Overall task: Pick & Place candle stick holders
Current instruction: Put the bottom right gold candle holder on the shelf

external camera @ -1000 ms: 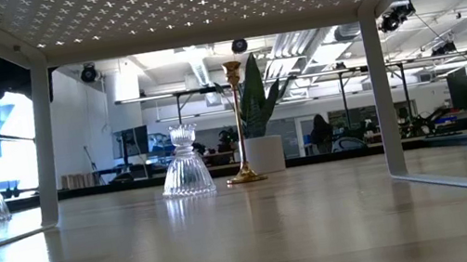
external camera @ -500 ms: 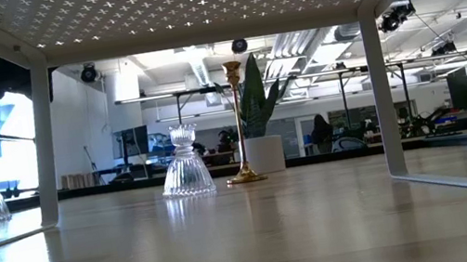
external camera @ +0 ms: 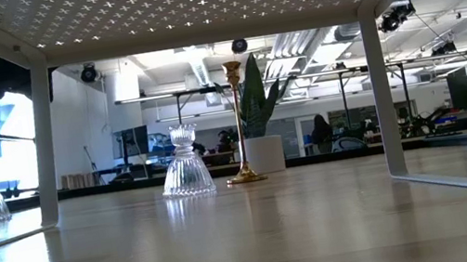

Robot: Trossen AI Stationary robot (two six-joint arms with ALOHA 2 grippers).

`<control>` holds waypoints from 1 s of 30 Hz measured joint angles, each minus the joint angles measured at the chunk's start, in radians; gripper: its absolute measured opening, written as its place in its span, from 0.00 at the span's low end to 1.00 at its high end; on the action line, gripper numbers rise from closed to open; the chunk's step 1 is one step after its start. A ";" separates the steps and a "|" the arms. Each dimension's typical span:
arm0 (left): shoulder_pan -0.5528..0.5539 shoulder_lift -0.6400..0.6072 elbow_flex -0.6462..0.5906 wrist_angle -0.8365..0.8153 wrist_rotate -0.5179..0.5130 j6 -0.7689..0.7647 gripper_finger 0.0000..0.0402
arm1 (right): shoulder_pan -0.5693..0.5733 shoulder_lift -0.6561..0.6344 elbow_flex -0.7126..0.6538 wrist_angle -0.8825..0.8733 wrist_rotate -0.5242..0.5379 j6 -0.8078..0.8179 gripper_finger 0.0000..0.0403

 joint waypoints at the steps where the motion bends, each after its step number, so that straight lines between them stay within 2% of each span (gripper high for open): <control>1: 0.000 0.000 0.000 0.000 0.000 0.000 0.00 | 0.000 0.000 0.000 0.002 0.000 -0.012 0.01; 15: 0.000 0.000 0.000 0.000 0.000 0.000 0.00 | 0.000 -0.038 -0.002 0.018 0.036 -0.225 0.00; 23: 0.000 0.000 0.000 0.000 0.000 0.000 0.00 | -0.001 -0.071 -0.002 0.023 0.047 -0.572 0.00; 30: 0.000 0.000 0.000 0.000 0.000 0.000 0.00 | 0.000 -0.093 -0.002 0.023 0.033 -0.625 0.00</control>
